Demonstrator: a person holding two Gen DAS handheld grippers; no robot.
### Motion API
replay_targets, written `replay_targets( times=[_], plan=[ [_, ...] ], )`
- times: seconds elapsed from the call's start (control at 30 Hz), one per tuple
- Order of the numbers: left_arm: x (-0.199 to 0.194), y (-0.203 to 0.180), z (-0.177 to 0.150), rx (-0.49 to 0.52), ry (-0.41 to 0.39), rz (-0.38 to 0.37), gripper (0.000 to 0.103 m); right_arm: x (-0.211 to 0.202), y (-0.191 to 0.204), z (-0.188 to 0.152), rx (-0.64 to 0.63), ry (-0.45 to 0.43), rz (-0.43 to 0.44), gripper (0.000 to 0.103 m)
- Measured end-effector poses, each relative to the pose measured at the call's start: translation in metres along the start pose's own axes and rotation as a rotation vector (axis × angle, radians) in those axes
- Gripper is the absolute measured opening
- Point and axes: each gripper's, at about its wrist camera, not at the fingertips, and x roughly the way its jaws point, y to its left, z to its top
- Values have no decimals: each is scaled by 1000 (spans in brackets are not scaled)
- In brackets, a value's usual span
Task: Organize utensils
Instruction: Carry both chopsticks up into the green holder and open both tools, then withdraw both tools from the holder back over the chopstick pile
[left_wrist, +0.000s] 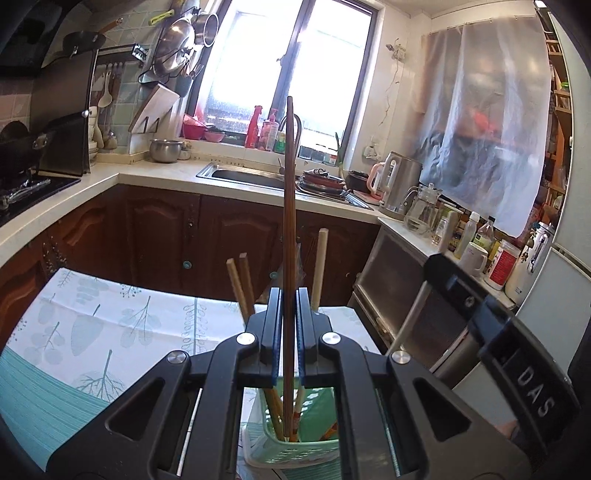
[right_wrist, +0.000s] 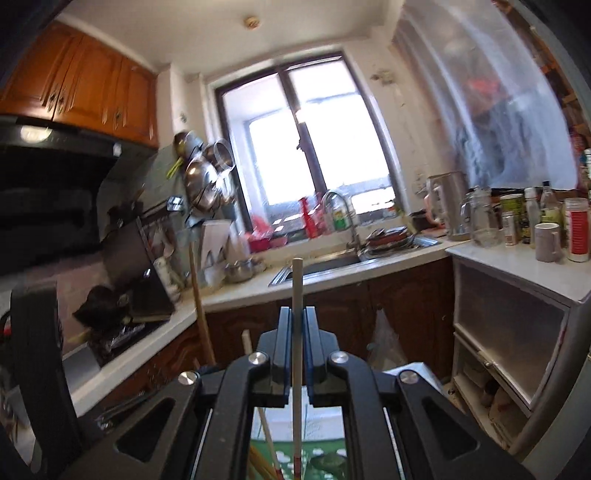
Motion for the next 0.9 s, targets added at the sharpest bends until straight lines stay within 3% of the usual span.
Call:
replay_targets(
  times=[0.17, 0.33, 0.43, 0.5, 0.53, 0.6, 0.9],
  plan=[
    [6, 12, -20, -4, 61, -4, 5, 16, 4, -19, -40, 135, 78, 6],
    [6, 21, -38, 8, 173, -23, 5, 30, 2, -27, 3, 257, 165, 8],
    [-4, 29, -46, -9, 209, -28, 7, 37, -4, -29, 72, 334, 217, 17],
    [-13, 37, -49, -23, 232, -30, 14, 37, -6, -30, 101, 356, 229, 32],
    [-16, 40, -49, -28, 241, -22, 17, 36, -6, -30, 109, 359, 227, 34],
    [-27, 46, -51, -34, 267, -10, 25, 32, -5, -31, 112, 363, 231, 35],
    [-72, 67, -64, 15, 421, 72, 26, 4, 12, -41, 74, 431, 221, 35]
  ],
)
